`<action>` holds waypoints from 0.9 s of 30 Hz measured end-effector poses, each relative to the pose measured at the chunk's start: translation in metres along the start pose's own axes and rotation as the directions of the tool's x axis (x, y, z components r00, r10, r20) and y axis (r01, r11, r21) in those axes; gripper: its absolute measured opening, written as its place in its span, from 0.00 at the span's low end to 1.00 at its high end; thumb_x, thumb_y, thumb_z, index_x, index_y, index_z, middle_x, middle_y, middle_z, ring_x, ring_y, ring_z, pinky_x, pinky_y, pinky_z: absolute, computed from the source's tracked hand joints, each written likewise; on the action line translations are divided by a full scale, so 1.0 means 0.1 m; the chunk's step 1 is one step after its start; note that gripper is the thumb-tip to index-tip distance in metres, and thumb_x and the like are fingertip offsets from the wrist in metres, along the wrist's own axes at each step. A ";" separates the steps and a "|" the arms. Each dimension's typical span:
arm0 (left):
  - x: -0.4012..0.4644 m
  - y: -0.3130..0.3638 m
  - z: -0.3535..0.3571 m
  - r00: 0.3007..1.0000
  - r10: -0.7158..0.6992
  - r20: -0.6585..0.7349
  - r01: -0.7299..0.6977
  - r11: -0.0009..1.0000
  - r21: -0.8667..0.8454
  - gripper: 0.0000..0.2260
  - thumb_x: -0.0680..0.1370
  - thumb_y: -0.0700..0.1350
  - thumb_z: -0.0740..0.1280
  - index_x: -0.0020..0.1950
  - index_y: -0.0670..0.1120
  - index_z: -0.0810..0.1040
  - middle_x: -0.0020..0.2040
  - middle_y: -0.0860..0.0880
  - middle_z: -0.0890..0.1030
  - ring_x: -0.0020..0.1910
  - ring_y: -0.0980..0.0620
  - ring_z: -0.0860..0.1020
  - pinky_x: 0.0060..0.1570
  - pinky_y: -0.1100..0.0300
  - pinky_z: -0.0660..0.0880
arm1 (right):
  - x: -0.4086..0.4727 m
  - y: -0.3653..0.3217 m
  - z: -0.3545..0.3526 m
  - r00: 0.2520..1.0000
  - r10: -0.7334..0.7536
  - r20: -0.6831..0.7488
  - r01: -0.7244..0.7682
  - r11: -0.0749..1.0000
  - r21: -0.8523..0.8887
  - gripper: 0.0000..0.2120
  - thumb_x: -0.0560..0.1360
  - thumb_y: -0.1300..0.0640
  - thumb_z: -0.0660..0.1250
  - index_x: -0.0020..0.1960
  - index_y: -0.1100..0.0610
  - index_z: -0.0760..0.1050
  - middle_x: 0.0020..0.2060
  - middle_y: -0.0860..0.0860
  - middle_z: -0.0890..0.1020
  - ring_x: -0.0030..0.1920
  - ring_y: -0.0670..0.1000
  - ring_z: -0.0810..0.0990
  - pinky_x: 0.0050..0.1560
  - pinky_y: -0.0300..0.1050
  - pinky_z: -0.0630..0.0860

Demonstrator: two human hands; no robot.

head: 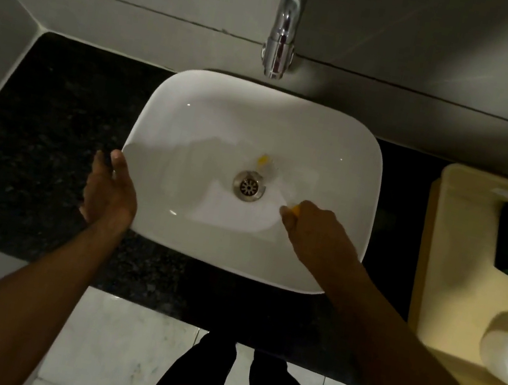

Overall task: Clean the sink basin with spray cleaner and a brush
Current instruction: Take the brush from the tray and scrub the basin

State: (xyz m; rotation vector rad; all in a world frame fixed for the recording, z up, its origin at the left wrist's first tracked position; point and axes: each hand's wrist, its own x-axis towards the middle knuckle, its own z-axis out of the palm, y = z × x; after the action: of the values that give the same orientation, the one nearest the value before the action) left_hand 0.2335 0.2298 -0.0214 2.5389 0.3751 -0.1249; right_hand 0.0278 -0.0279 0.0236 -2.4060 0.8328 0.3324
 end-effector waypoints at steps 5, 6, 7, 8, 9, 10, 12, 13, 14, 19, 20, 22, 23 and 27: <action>0.00 0.02 0.00 1.000 -0.016 0.010 0.016 1.000 -0.018 0.33 0.80 0.67 0.42 0.75 0.50 0.66 0.70 0.38 0.75 0.70 0.34 0.72 0.70 0.29 0.60 | -0.20 0.16 0.05 0.996 -0.015 0.085 0.015 1.000 0.001 0.20 0.82 0.41 0.56 0.39 0.54 0.64 0.33 0.50 0.73 0.34 0.53 0.75 0.33 0.45 0.66; -0.01 0.00 0.01 1.000 -0.009 0.008 0.010 1.000 -0.028 0.33 0.79 0.67 0.42 0.75 0.50 0.66 0.71 0.39 0.75 0.70 0.34 0.72 0.70 0.28 0.60 | -0.28 0.25 0.04 0.997 0.004 0.083 -0.005 1.000 0.012 0.20 0.81 0.41 0.57 0.37 0.53 0.64 0.31 0.49 0.72 0.32 0.51 0.74 0.31 0.45 0.64; -0.01 -0.01 0.02 1.000 -0.001 0.005 0.002 0.999 -0.041 0.34 0.79 0.68 0.42 0.75 0.50 0.66 0.71 0.39 0.75 0.70 0.34 0.72 0.70 0.28 0.60 | -0.30 0.30 0.02 0.997 0.022 0.073 -0.023 1.000 0.021 0.20 0.81 0.40 0.57 0.37 0.52 0.64 0.30 0.48 0.72 0.31 0.50 0.73 0.30 0.45 0.64; 0.00 -0.01 0.02 1.000 0.004 0.005 -0.003 0.999 -0.049 0.34 0.78 0.68 0.41 0.75 0.50 0.66 0.71 0.40 0.75 0.70 0.34 0.72 0.70 0.28 0.61 | -0.28 0.31 -0.01 0.997 0.035 0.066 -0.036 0.999 0.012 0.20 0.81 0.40 0.57 0.37 0.52 0.65 0.30 0.47 0.71 0.32 0.51 0.72 0.32 0.45 0.65; 0.00 -0.01 0.02 1.000 0.005 0.010 -0.004 0.999 -0.048 0.35 0.78 0.69 0.41 0.74 0.51 0.67 0.71 0.40 0.75 0.69 0.35 0.72 0.70 0.29 0.61 | -0.25 0.30 -0.04 0.997 0.048 0.067 -0.048 0.999 -0.007 0.20 0.81 0.40 0.57 0.39 0.53 0.66 0.30 0.47 0.70 0.33 0.52 0.71 0.35 0.45 0.66; 0.00 -0.01 0.02 1.000 0.001 0.013 0.000 0.999 -0.046 0.36 0.77 0.69 0.41 0.74 0.50 0.67 0.71 0.39 0.75 0.69 0.35 0.72 0.70 0.29 0.62 | -0.22 0.27 -0.07 0.996 0.061 0.069 -0.060 0.998 -0.022 0.19 0.81 0.40 0.57 0.40 0.54 0.66 0.30 0.47 0.68 0.34 0.53 0.71 0.38 0.45 0.66; 0.00 0.00 0.01 1.000 -0.011 0.013 0.012 0.998 -0.066 0.35 0.78 0.69 0.41 0.75 0.50 0.67 0.71 0.39 0.75 0.70 0.35 0.72 0.70 0.30 0.62 | -0.24 0.22 -0.09 0.996 0.058 0.072 -0.056 0.998 -0.031 0.19 0.82 0.42 0.57 0.40 0.54 0.65 0.30 0.48 0.68 0.35 0.54 0.72 0.38 0.45 0.66; 0.00 0.01 0.00 1.000 -0.013 0.016 0.014 0.997 -0.074 0.34 0.79 0.68 0.42 0.76 0.50 0.66 0.72 0.39 0.74 0.70 0.35 0.71 0.71 0.31 0.61 | -0.31 0.22 -0.07 0.994 0.053 0.094 -0.051 0.998 -0.028 0.18 0.82 0.42 0.57 0.39 0.53 0.65 0.30 0.48 0.70 0.35 0.54 0.73 0.38 0.45 0.67; -0.01 0.01 0.00 1.000 -0.014 0.021 0.015 0.997 -0.079 0.34 0.80 0.67 0.42 0.77 0.51 0.65 0.73 0.40 0.73 0.71 0.35 0.71 0.71 0.32 0.61 | -0.41 0.21 -0.02 0.991 0.041 0.124 -0.038 0.999 -0.025 0.18 0.82 0.42 0.57 0.39 0.53 0.65 0.31 0.49 0.72 0.36 0.54 0.75 0.37 0.45 0.67; -0.02 0.00 0.00 0.999 -0.021 0.038 0.024 0.996 -0.088 0.32 0.82 0.66 0.44 0.81 0.52 0.60 0.78 0.42 0.69 0.75 0.38 0.68 0.75 0.36 0.57 | -0.55 -0.15 0.23 0.973 -0.087 0.216 0.087 0.996 0.010 0.18 0.80 0.38 0.56 0.42 0.51 0.67 0.36 0.51 0.75 0.38 0.55 0.76 0.39 0.48 0.71; -0.02 0.00 0.01 0.999 -0.021 0.041 0.025 0.996 -0.089 0.32 0.82 0.66 0.44 0.81 0.52 0.60 0.78 0.42 0.68 0.75 0.38 0.67 0.75 0.36 0.57 | -0.46 -0.24 0.26 0.974 -0.104 0.201 0.108 0.994 -0.009 0.18 0.80 0.38 0.56 0.41 0.51 0.65 0.35 0.50 0.73 0.38 0.55 0.75 0.40 0.48 0.70; -0.02 -0.01 0.02 0.999 -0.020 0.046 0.025 0.995 -0.093 0.32 0.82 0.66 0.43 0.81 0.52 0.59 0.78 0.42 0.68 0.76 0.39 0.67 0.75 0.37 0.57 | -0.25 -0.38 0.26 0.979 -0.117 0.168 0.126 0.991 -0.041 0.18 0.80 0.38 0.56 0.42 0.52 0.64 0.36 0.51 0.71 0.40 0.58 0.75 0.40 0.47 0.69; -0.01 -0.02 0.03 0.999 -0.022 0.048 0.026 0.995 -0.094 0.32 0.82 0.66 0.43 0.82 0.52 0.59 0.78 0.43 0.68 0.76 0.39 0.67 0.75 0.37 0.57 | -0.16 -0.39 0.25 0.980 -0.113 0.165 0.122 0.992 -0.045 0.18 0.80 0.38 0.57 0.42 0.52 0.64 0.37 0.51 0.72 0.40 0.58 0.76 0.40 0.47 0.69; 0.03 -0.04 0.06 0.998 -0.015 0.058 0.021 0.994 -0.109 0.33 0.81 0.67 0.43 0.82 0.52 0.59 0.79 0.43 0.67 0.76 0.40 0.67 0.76 0.39 0.58 | -0.06 -0.17 0.20 0.991 -0.063 0.121 0.069 0.996 -0.050 0.19 0.80 0.39 0.58 0.36 0.49 0.62 0.32 0.49 0.72 0.33 0.53 0.74 0.32 0.45 0.66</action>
State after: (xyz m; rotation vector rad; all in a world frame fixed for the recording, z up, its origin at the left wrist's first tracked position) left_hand 0.2351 0.2306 -0.0287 2.4186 0.3723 -0.1790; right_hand 0.0332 -0.0028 0.0174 -2.4305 0.6978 0.4732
